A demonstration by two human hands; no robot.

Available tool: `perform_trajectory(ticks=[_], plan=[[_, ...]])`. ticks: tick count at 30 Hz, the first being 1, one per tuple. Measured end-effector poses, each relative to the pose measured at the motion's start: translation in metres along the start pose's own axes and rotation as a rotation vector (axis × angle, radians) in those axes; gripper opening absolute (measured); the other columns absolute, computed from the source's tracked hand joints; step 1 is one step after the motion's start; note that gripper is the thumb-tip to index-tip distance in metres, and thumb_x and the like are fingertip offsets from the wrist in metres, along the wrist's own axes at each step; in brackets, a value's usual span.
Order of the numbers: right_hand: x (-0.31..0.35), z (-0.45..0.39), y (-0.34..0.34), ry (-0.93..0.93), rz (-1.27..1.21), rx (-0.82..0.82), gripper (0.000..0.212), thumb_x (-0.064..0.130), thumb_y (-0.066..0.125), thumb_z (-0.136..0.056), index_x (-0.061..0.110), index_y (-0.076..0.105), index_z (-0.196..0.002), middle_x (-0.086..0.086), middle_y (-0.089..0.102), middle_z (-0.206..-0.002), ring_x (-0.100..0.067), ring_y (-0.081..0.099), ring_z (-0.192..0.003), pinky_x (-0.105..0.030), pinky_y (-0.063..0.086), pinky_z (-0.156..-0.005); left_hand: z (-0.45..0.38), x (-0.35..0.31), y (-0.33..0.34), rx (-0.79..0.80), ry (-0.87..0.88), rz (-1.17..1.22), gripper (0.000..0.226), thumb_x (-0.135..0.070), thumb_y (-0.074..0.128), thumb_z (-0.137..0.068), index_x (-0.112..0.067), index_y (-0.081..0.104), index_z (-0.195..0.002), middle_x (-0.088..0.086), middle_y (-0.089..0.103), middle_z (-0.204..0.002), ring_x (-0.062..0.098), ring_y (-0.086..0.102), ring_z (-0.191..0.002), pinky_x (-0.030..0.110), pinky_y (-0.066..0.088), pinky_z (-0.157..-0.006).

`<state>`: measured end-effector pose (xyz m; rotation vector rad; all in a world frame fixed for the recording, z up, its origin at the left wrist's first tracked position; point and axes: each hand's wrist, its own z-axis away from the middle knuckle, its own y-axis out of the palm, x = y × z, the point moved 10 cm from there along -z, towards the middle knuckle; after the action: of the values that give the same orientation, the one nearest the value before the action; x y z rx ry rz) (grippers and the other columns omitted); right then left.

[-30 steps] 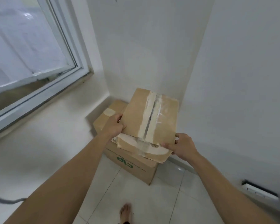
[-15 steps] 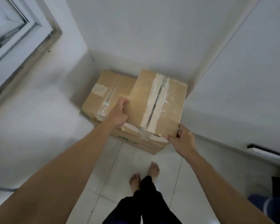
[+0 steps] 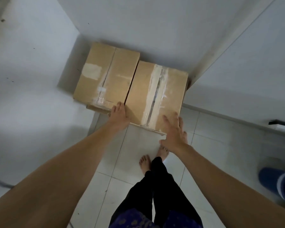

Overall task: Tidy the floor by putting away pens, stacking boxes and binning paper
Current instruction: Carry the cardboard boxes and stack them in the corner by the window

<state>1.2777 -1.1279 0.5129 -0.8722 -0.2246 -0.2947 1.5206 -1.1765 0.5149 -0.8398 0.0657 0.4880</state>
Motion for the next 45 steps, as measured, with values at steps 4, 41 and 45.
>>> perform_trajectory(ticks=[4, 41, 45], plan=[[0.005, -0.022, -0.001, -0.062, -0.098, -0.1, 0.102, 0.003, 0.07, -0.087, 0.044, 0.009, -0.158, 0.005, -0.03, -0.164, -0.035, -0.013, -0.155, -0.051, 0.048, -0.104, -0.007, 0.011, 0.008, 0.01, 0.037, -0.091, 0.068, -0.023, 0.037, -0.102, -0.014, 0.002, -0.16, -0.005, -0.004, -0.168, 0.021, -0.001, -0.155, 0.053, 0.007, -0.124], [-0.187, 0.332, -0.128, 0.279, -0.785, -0.64, 0.036, 0.032, 0.066, -0.097, 0.023, 0.064, -0.131, 0.011, 0.065, -0.126, -0.004, 0.061, -0.101, -0.019, 0.044, -0.083, 0.303, -0.29, 0.066, -0.122, 0.91, 0.075, 0.019, -0.026, 0.056, -0.095, -0.019, 0.065, -0.111, -0.004, 0.07, -0.109, 0.015, 0.064, -0.101, 0.028, 0.047, -0.082], [-0.243, 0.424, -0.105, 0.358, -0.837, -0.754, 0.036, 0.033, 0.066, -0.097, 0.023, 0.065, -0.132, 0.01, 0.065, -0.126, -0.005, 0.062, -0.104, -0.022, 0.048, -0.085, 0.374, -0.334, 0.128, -0.065, 1.021, -0.03, 0.022, -0.026, 0.057, -0.094, -0.019, 0.065, -0.113, -0.004, 0.07, -0.115, 0.017, 0.063, -0.108, 0.028, 0.045, -0.086]])
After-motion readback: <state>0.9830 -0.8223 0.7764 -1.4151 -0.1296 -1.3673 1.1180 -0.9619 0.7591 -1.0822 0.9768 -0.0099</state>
